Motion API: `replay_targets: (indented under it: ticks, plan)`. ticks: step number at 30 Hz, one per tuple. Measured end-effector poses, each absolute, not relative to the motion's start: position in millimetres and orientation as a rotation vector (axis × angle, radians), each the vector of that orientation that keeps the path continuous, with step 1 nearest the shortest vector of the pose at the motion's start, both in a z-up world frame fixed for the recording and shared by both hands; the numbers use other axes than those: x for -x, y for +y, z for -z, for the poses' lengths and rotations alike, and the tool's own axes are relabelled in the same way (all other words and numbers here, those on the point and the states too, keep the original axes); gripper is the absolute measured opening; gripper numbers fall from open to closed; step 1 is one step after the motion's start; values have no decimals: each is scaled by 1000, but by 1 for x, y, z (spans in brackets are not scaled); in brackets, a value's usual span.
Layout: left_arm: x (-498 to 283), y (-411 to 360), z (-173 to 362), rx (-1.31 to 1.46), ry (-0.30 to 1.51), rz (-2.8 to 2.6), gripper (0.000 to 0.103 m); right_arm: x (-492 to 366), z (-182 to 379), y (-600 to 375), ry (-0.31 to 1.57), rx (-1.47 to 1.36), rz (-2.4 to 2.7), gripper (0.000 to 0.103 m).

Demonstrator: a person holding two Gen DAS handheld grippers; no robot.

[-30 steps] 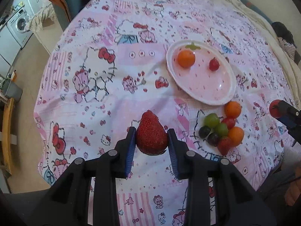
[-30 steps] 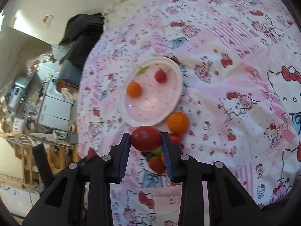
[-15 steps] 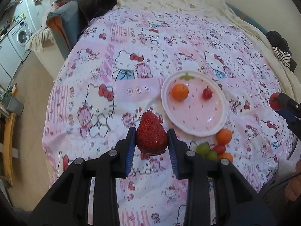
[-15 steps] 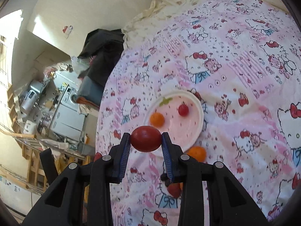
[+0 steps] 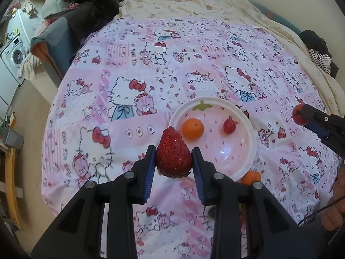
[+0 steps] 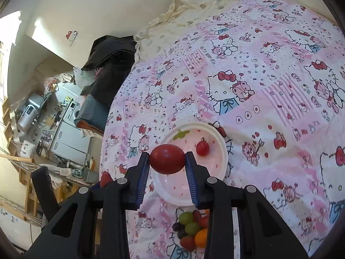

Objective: Organize fruits
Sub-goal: 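Lower the strawberry and tomato onto the plate and open both tools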

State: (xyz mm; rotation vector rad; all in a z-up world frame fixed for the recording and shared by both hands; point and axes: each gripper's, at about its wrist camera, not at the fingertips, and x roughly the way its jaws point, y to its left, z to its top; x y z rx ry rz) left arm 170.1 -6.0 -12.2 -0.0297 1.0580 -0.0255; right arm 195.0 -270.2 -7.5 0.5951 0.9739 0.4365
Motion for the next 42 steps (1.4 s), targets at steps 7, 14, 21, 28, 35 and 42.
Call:
replay_targets:
  ticks: [7,14,21,28,35,42]
  plan:
    - [-195,-13,35,18,1083,21,29,-221,27,-268,1014,-575,-426,35]
    - [-215,-17,66,16,1135,44,29,-242,55,-257,1089,-580,-440,35]
    - [-225,-32,90,-15,1174,77,29,-250,88,-240,1196,-521,-423,35]
    - [-224,-44,109,-58,1201,96,29,-248,111,-234,1272,-476,-406,35]
    - [-228,-45,115,-61,1201,92,30,-250,127,-237,1320,-461,-370,36]
    - [-228,-45,118,-63,1194,95,30,-251,132,-237,1341,-449,-348,36]
